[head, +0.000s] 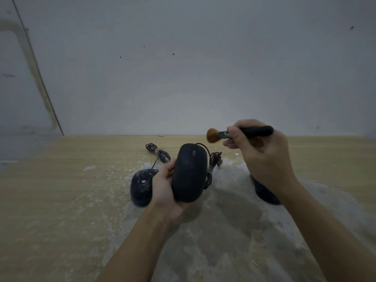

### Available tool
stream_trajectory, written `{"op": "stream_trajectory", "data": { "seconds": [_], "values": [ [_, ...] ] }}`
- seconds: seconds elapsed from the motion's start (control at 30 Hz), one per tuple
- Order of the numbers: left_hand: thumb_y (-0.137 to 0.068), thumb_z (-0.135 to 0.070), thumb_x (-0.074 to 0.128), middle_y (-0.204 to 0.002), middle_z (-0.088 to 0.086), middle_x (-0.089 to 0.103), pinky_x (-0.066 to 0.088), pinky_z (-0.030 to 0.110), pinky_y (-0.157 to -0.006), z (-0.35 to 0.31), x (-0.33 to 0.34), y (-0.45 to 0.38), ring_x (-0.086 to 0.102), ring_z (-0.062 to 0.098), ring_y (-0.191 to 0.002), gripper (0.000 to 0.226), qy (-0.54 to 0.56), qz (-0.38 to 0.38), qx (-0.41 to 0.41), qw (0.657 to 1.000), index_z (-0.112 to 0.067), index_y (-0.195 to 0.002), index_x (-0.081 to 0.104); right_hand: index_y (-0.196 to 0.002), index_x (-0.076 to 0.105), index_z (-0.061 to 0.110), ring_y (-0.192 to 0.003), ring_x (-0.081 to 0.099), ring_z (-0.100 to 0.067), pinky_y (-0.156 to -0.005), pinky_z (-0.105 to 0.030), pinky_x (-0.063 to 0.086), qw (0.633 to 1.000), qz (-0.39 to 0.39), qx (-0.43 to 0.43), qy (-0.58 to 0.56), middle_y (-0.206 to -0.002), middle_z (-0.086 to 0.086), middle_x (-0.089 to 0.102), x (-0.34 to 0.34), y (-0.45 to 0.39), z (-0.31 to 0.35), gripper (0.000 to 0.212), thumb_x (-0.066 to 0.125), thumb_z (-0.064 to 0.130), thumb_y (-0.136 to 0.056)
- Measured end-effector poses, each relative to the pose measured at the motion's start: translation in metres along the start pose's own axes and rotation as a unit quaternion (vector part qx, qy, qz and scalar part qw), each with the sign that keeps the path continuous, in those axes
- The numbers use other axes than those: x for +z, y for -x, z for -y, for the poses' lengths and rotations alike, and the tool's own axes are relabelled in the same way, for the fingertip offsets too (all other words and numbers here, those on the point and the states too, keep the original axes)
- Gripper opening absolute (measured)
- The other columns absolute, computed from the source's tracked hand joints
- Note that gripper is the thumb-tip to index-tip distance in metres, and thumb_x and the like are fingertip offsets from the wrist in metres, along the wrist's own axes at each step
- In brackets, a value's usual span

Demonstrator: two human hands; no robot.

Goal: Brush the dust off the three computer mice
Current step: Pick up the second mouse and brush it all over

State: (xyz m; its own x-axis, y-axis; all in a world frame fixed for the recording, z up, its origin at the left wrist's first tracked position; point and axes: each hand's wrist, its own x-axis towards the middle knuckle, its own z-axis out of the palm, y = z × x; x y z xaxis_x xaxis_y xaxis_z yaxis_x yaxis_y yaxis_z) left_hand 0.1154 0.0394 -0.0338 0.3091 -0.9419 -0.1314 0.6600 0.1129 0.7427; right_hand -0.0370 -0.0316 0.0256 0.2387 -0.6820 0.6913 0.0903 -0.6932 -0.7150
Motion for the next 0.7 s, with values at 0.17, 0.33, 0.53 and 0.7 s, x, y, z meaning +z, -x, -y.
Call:
{"op": "stream_trajectory", "data": {
  "seconds": [0.17, 0.33, 0.53, 0.7],
  "values": [
    [-0.089, -0.038, 0.037, -0.084, 0.012, 0.072, 0.049, 0.027, -0.048, -0.002, 0.001, -0.003, 0.063, 0.025, -0.064, 0.041, 0.038, -0.009, 0.008, 0.999, -0.01, -0.099, 0.066, -0.085, 0.065, -0.003, -0.061, 0.069, -0.023, -0.06, -0.025, 0.057, 0.991, 0.125, 0.01, -0.047, -0.072, -0.013, 0.068, 0.004, 0.004, 0.006, 0.014, 0.059, 0.01, -0.087],
    [-0.094, -0.036, 0.033, -0.07, 0.008, 0.073, 0.051, 0.023, -0.044, -0.001, -0.001, -0.003, 0.066, 0.023, -0.061, 0.038, 0.062, -0.036, 0.014, 0.997, -0.013, -0.092, 0.063, -0.083, 0.065, -0.001, -0.055, 0.066, -0.021, -0.053, -0.024, 0.053, 0.988, 0.146, -0.014, -0.057, -0.067, -0.013, 0.066, 0.004, 0.004, 0.012, 0.024, 0.056, 0.021, -0.086],
    [-0.094, -0.033, 0.03, -0.064, 0.009, 0.072, 0.049, 0.023, -0.045, -0.001, 0.002, -0.002, 0.067, 0.023, -0.051, 0.044, 0.042, -0.035, 0.017, 0.998, -0.01, -0.082, 0.065, -0.082, 0.065, -0.004, -0.056, 0.066, -0.027, -0.053, -0.028, 0.054, 0.979, 0.191, 0.024, -0.072, -0.067, -0.02, 0.065, 0.009, 0.008, 0.013, 0.023, 0.054, 0.016, -0.084],
    [-0.094, -0.033, 0.033, -0.065, 0.01, 0.072, 0.051, 0.026, -0.047, -0.002, 0.0, -0.005, 0.066, 0.024, -0.053, 0.042, 0.035, -0.042, 0.025, 0.998, -0.011, -0.084, 0.066, -0.085, 0.066, -0.002, -0.062, 0.069, -0.027, -0.059, -0.029, 0.057, 0.98, 0.178, 0.028, -0.078, -0.072, -0.02, 0.067, 0.007, 0.005, 0.014, 0.023, 0.057, 0.019, -0.087]
  ]
}}
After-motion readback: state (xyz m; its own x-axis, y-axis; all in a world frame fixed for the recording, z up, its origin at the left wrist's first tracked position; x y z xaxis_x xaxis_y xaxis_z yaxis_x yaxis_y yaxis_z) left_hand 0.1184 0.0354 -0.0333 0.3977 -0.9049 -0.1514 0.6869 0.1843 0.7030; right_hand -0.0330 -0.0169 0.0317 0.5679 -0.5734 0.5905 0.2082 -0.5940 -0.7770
